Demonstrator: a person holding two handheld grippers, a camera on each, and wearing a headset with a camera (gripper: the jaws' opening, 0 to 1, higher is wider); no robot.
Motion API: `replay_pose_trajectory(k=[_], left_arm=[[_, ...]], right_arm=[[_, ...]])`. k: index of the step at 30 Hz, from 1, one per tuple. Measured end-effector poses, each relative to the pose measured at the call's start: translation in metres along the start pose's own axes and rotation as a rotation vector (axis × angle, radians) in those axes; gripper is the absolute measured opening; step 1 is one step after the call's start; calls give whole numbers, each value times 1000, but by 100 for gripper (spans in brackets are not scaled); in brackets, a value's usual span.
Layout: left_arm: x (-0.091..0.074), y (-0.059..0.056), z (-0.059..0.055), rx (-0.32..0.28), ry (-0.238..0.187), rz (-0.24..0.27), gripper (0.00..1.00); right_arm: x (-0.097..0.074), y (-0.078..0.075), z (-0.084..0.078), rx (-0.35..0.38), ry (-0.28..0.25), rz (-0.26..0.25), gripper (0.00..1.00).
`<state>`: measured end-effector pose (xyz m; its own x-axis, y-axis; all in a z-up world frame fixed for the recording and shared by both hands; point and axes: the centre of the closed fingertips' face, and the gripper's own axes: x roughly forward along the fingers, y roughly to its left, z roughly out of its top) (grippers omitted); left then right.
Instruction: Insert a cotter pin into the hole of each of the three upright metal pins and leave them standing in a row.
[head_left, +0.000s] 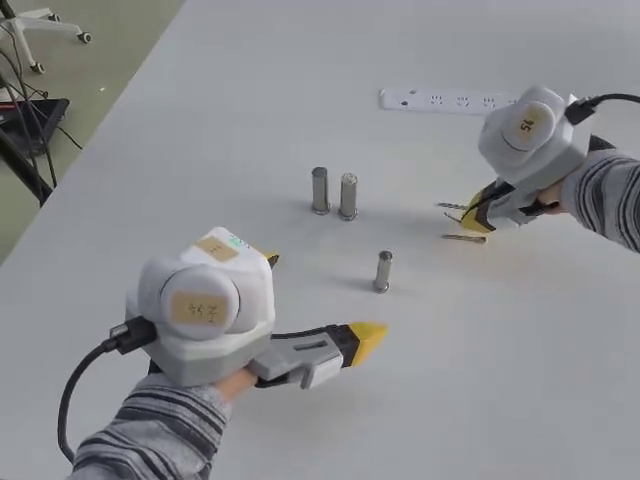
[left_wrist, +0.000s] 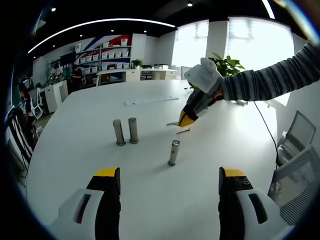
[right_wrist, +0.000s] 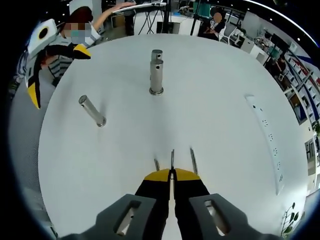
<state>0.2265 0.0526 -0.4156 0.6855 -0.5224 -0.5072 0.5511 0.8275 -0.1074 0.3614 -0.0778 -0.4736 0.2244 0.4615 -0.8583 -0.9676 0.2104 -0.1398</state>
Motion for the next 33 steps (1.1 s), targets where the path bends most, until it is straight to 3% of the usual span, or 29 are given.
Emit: replay_pose_trajectory(k=[3,5,8,15,21,27,30,33], left_arm=[[3,-2,7,18,0,-20,73],[4,-5,12,17,-6,-35,67],[5,-9,20,8,-26,-62,60],[6,-15,34,-33,-58,-108,46],[8,-21,41,-61,-52,-143,28],[10,-28,42,-117,-35,-178,24],[11,-30,41,-132,-20,-184,21],[10,-38,42,-189,-17,-215,17]], right_arm=[[-9,6,14,-61,-52,-20,0],[-10,2,21,-100,-80,-34,0],[-22,17,39,-85,-164,-36,0],[-45,46,66,-161,-252,-63,0],[-57,69,80,-210,-292,-70,0],[-60,86,86,-260,-327,-53,0],[-64,97,86,-326,-315,-53,0],[-65,102,86,-372,-311,-55,0]])
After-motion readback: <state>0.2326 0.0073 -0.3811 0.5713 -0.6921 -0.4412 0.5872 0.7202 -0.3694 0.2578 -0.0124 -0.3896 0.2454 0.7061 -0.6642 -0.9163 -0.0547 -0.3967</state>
